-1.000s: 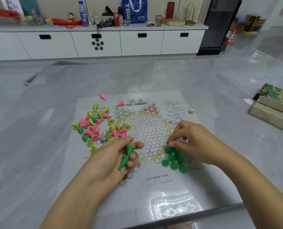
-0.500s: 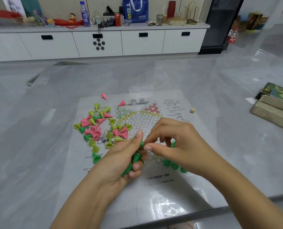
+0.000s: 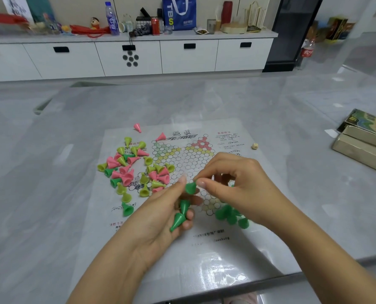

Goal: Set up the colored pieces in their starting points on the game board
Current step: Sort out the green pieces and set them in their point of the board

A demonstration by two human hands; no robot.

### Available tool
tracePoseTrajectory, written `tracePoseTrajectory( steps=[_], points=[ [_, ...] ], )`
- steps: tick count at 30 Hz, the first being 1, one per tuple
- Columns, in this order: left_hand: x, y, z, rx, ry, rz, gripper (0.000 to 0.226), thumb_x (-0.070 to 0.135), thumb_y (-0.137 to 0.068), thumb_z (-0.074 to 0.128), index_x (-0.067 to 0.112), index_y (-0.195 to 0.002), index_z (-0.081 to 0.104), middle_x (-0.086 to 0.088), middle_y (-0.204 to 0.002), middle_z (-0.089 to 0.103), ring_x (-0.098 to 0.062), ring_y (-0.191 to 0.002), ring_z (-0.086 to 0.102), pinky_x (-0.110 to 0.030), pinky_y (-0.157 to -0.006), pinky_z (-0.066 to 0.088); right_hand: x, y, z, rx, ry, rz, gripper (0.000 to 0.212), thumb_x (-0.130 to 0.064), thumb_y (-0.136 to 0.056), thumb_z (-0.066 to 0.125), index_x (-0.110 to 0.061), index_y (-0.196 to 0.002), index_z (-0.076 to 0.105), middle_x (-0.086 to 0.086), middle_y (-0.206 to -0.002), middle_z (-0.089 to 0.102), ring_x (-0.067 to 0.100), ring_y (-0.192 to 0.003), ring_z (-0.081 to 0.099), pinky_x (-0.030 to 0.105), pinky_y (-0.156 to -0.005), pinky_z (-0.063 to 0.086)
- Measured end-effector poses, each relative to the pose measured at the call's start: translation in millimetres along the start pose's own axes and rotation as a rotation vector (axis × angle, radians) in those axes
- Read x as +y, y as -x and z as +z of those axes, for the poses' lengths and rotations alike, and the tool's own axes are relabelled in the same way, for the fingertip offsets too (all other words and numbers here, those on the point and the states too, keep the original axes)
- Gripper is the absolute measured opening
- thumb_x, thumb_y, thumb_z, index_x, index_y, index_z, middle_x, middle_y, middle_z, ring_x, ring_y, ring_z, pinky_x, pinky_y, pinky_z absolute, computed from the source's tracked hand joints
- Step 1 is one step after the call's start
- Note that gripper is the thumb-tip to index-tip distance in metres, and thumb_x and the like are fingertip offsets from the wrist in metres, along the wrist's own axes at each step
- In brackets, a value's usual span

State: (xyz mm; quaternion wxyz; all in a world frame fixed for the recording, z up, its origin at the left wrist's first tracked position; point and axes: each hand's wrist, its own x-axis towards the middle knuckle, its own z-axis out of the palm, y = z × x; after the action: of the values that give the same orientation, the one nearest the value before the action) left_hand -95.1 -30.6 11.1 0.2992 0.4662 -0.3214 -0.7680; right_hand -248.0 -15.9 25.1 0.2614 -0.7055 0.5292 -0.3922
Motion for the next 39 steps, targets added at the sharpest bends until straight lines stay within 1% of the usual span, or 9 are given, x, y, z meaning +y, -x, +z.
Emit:
tracePoseTrajectory(
  steps=[3,8,11,15,21,26,34,36,39],
  points=[
    [2.7,-1.7,-4.6,0.030,0.125,-0.025,0.016,0.005,-0.088,0.046,0.004,-0.098,0.058,-0.012,-0.079,0.063,-0.014,-0.055,0.047,-0.019,-0.040,0.042,7.4,-1.4,-14.1,0.005,0.111,0.091,0.007,-0.024,-0.079,0.066,-0.025,-0.080,0.072,-0.012,-0.079,0.062,0.004,-0.073,0.053,0.016,-0.065,0.044],
    [6.4,-5.2,-9.5,0.079,0.351,-0.005,0.033,-0.016,-0.084,0.030,0.000,-0.101,0.052,-0.019,-0.089,0.058,-0.015,-0.058,0.043,-0.014,-0.039,0.041,20.3,2.2,-17.8,-0.163,0.354,0.181,0.008,-0.025,-0.080,0.065,-0.026,-0.083,0.072,-0.007,-0.085,0.058,0.004,-0.078,0.048,0.009,-0.064,0.034],
    [6.6,-8.8,-9.7,0.087,0.433,-0.002,0.028,-0.014,-0.088,0.031,0.001,-0.100,0.052,-0.021,-0.091,0.057,-0.014,-0.055,0.042,-0.012,-0.037,0.040,22.1,3.8,-14.8,-0.211,0.438,0.182,0.010,-0.026,-0.082,0.064,-0.025,-0.088,0.072,-0.004,-0.086,0.056,0.009,-0.083,0.046,0.011,-0.064,0.032],
    [5.2,-10.7,-11.9,0.089,0.457,0.007,0.023,-0.010,-0.090,0.035,0.001,-0.100,0.052,-0.021,-0.089,0.060,-0.011,-0.046,0.047,-0.013,-0.036,0.040,22.2,3.4,-14.6,-0.226,0.473,0.182,0.012,-0.027,-0.083,0.063,-0.024,-0.090,0.072,-0.005,-0.086,0.054,0.008,-0.081,0.043,0.018,-0.067,0.035],
    [4.3,-10.1,-14.4,0.100,0.424,0.027,0.020,-0.007,-0.090,0.038,0.001,-0.099,0.053,-0.013,-0.060,0.068,-0.008,-0.037,0.048,-0.012,-0.034,0.037,22.1,3.5,-12.4,-0.254,0.520,0.169,0.014,-0.027,-0.083,0.062,-0.023,-0.093,0.071,-0.008,-0.081,0.048,0.008,-0.082,0.041,0.019,-0.070,0.033],
    [5.0,-10.5,-15.1,0.105,0.428,0.028,0.020,-0.004,-0.090,0.038,0.001,-0.101,0.054,-0.011,-0.057,0.067,-0.008,-0.037,0.046,-0.013,-0.034,0.036,20.8,4.1,-12.8,-0.276,0.536,0.163,0.014,-0.028,-0.084,0.061,-0.024,-0.092,0.070,-0.007,-0.084,0.050,0.008,-0.082,0.040,0.019,-0.071,0.033],
    [5.5,-8.1,-16.4,0.109,0.439,0.032,0.024,-0.003,-0.088,0.040,0.001,-0.107,0.053,-0.013,-0.061,0.067,-0.010,-0.040,0.045,-0.013,-0.035,0.036,22.5,4.1,-14.7,-0.307,0.557,0.133,0.018,-0.029,-0.086,0.058,-0.025,-0.099,0.069,-0.011,-0.083,0.047,0.005,-0.080,0.040,0.014,-0.067,0.032],
    [6.5,-5.8,-15.5,0.092,0.452,0.028,0.027,-0.003,-0.087,0.038,-0.001,-0.109,0.053,-0.017,-0.070,0.067,-0.013,-0.045,0.048,-0.015,-0.038,0.041,23.3,4.3,-17.0,-0.284,0.535,0.122,0.019,-0.028,-0.088,0.056,-0.025,-0.101,0.069,-0.012,-0.082,0.048,0.003,-0.076,0.041,0.010,-0.064,0.032],
    [7.4,-2.6,-13.0,0.055,0.483,0.031,0.029,-0.009,-0.086,0.032,-0.003,-0.107,0.053,-0.024,-0.088,0.064,-0.018,-0.052,0.056,-0.018,-0.046,0.051,19.9,3.6,-17.6,-0.160,0.460,0.103,0.018,-0.024,-0.089,0.054,-0.025,-0.097,0.070,-0.016,-0.078,0.050,-0.003,-0.071,0.046,0.007,-0.064,0.034]
  ],
)
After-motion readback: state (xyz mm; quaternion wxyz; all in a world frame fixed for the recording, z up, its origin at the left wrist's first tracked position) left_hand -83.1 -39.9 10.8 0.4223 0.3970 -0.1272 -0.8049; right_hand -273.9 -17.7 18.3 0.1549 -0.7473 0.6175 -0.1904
